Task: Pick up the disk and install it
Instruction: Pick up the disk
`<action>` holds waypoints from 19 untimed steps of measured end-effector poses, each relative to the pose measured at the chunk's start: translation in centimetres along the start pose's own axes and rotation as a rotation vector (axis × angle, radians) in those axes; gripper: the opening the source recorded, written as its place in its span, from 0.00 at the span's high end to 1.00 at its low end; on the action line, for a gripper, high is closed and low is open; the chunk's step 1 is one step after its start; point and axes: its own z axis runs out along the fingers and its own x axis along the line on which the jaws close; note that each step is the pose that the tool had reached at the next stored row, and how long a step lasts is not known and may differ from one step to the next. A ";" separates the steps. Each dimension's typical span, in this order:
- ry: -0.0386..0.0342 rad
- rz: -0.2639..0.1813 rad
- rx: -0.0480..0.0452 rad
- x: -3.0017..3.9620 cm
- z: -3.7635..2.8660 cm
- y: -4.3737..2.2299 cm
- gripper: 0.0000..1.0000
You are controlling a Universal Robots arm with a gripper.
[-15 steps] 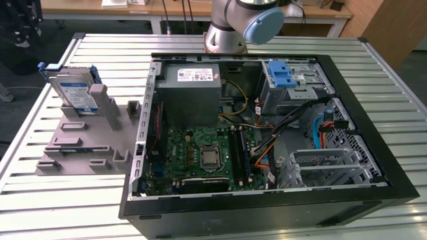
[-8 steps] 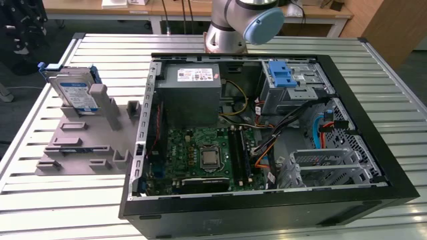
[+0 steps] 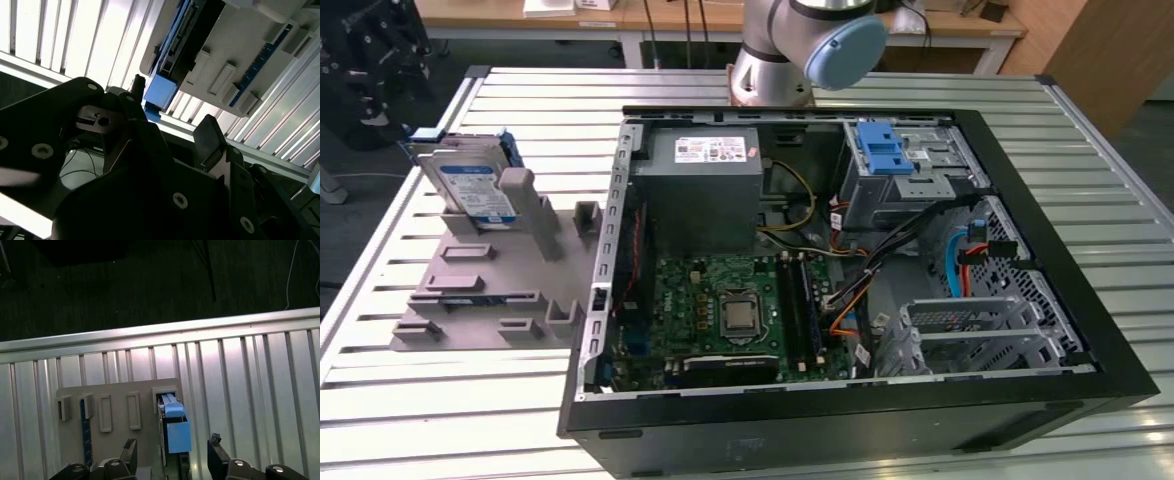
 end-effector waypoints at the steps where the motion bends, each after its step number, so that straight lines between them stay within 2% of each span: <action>1: -0.0003 0.000 0.0021 0.01 0.15 0.02 0.34; 5: -0.0012 -0.004 0.0098 0.03 0.79 0.06 0.34; 9: -0.0006 -0.031 0.0095 0.04 1.39 0.09 0.34; 12: -0.0007 -0.032 0.0096 0.06 1.84 0.16 0.34; 19: -0.0008 -0.032 0.0098 0.05 2.13 0.17 0.34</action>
